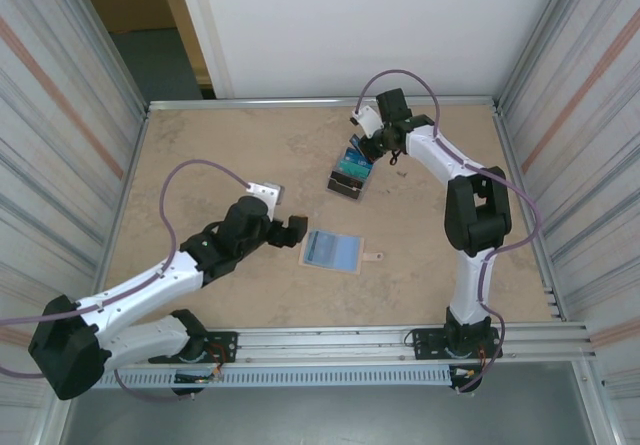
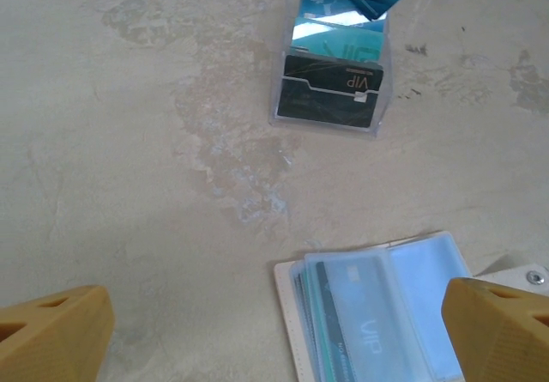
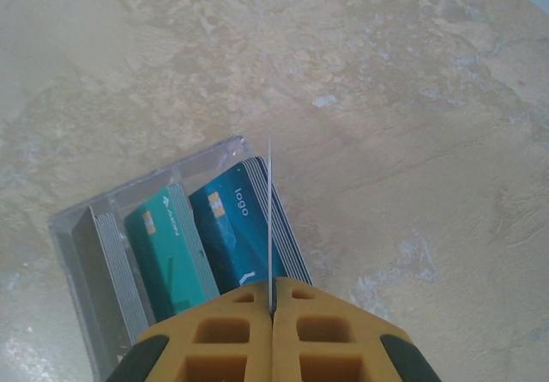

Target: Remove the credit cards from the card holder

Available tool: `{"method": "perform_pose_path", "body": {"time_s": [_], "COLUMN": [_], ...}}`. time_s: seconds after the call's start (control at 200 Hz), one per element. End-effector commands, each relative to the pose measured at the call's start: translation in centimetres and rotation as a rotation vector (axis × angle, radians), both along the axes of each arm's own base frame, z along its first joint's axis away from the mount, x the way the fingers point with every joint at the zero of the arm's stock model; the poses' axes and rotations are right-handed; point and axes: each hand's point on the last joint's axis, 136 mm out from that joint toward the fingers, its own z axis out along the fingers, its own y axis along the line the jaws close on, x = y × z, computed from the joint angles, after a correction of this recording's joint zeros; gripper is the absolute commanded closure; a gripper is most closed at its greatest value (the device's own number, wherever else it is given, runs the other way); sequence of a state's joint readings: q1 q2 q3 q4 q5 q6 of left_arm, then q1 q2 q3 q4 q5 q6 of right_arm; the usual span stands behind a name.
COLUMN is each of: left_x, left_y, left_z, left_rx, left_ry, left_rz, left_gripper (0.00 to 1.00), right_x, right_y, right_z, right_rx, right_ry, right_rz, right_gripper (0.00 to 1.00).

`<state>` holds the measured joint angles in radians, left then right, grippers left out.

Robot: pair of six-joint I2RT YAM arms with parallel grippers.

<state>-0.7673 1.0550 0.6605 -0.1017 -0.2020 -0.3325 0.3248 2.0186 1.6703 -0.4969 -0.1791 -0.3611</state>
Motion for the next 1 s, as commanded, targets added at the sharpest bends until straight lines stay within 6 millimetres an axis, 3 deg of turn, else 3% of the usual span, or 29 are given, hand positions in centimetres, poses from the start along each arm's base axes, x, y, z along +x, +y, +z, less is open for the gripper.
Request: {"method": "perform_pose_path", "body": {"time_s": [0.0,0.491,0.997], "left_x": [0.6,1.4,1.6], "left_y": [0.1,1.4,1.5], "left_z": [0.2,0.3,0.3], "left_rx": [-0.008,-0.019,-0.024], "left_ry": [-0.004,0.0,0.005], "left_rz": [0.002,0.034,0.041], "left_gripper": [0.01,0.01,0.01], "right_x": [1.0,0.0,-2.8], "right_y": [-0.1,0.3,2.0], "right_z": [0.1,-3.5,-4.6], "right_rx": [-0.025,-0.076,-0.077], "right_ry": [-0.036,0.046,0.138], "right_rz": [0.036,0.085,0.162], "right_gripper": [1.0,0.97,0.96]}}
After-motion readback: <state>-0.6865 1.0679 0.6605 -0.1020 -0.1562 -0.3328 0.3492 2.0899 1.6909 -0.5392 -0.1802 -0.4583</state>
